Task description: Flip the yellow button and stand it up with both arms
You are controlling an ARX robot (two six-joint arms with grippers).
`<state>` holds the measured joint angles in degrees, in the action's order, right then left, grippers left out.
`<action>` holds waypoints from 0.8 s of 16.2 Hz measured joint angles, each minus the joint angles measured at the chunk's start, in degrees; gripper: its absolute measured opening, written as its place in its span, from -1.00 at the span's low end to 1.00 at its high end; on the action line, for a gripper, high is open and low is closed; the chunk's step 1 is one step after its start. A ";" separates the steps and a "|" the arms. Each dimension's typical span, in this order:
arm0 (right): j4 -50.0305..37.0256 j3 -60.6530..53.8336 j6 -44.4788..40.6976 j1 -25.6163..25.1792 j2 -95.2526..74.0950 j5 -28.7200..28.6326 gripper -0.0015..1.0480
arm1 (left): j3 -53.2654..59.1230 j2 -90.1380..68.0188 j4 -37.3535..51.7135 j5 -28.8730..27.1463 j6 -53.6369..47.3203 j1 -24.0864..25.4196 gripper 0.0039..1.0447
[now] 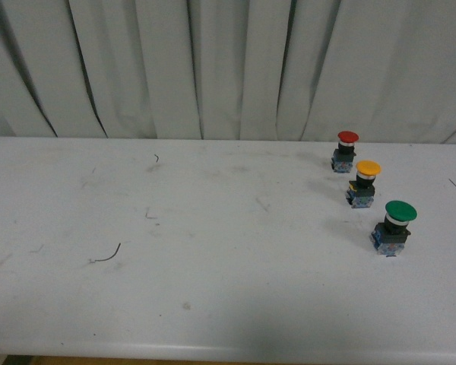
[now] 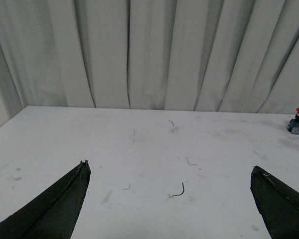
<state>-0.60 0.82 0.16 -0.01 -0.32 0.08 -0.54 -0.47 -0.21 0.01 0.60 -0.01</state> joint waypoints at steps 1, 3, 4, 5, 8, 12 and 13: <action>1.07 -0.15 0.00 0.00 0.02 0.02 -0.96 | 0.00 0.00 0.02 -0.04 0.00 0.00 0.88; 0.70 -0.15 0.00 0.00 0.09 -0.07 -0.96 | 0.00 0.00 -0.02 -0.04 0.00 0.00 0.88; 0.79 -0.15 -0.02 0.00 0.09 -0.07 -0.96 | 0.00 0.00 0.02 -0.02 0.00 0.00 0.88; 0.79 -0.15 0.00 0.00 0.11 -0.07 -0.97 | 0.00 0.00 0.00 -0.02 0.00 0.00 0.88; 0.79 -0.15 -0.02 0.00 0.09 -0.07 -0.96 | 0.00 0.00 0.00 -0.02 0.00 0.00 0.88; 0.79 -0.15 -0.02 0.00 0.09 -0.07 0.03 | 0.00 0.00 0.00 -0.02 0.00 0.00 0.88; 0.79 -0.15 -0.02 0.00 0.09 -0.07 0.28 | 0.00 0.00 0.00 -0.02 0.00 0.00 0.88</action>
<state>0.19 0.67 0.14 -0.01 -0.23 0.01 -0.54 -0.47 -0.21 -0.01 0.60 -0.01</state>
